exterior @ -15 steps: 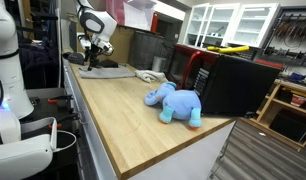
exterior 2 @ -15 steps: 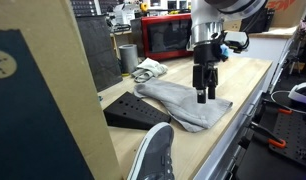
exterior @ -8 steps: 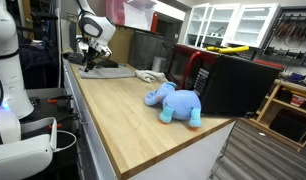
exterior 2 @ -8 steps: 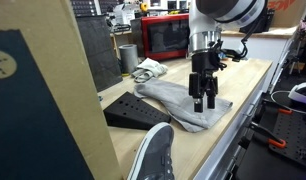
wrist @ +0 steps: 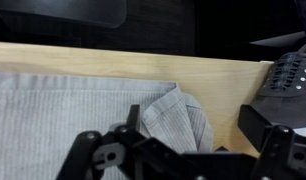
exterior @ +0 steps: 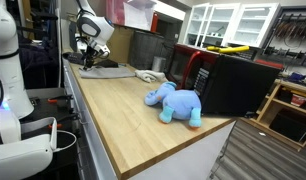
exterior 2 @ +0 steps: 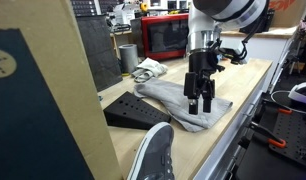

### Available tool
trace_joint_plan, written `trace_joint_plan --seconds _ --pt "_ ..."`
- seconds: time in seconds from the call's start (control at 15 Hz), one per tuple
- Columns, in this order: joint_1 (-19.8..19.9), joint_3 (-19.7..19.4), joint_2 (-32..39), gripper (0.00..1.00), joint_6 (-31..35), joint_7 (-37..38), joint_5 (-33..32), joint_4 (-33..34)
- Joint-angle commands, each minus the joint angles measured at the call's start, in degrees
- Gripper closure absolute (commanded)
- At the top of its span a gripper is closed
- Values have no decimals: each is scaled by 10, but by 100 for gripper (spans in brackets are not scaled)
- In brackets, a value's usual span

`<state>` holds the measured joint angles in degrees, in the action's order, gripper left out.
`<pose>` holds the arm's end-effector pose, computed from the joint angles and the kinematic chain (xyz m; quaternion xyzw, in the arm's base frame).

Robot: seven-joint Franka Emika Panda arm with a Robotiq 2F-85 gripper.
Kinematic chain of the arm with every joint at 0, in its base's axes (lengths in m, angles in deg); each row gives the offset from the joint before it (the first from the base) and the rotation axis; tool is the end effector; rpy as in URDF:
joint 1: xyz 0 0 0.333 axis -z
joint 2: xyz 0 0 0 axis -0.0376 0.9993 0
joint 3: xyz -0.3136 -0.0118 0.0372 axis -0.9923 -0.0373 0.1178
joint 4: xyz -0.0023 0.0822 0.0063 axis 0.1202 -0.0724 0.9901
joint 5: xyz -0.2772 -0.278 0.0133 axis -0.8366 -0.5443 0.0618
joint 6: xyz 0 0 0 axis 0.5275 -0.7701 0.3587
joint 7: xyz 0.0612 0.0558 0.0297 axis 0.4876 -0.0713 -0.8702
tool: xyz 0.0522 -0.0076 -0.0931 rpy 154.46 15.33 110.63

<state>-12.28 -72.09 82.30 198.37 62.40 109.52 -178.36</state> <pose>0.3690 0.2098 0.2543 -0.9598 -0.0296 0.1360 0.2438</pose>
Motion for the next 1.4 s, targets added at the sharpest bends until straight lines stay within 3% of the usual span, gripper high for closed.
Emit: trace_joint_plan --seconds 0.0,0.47,1.33 --pt "-4 7 5 0 37 -43 20 -2" --pt "-4 9 21 0 87 -81 21 -3" --pt "-5 17 25 0 68 -94 38 -5"
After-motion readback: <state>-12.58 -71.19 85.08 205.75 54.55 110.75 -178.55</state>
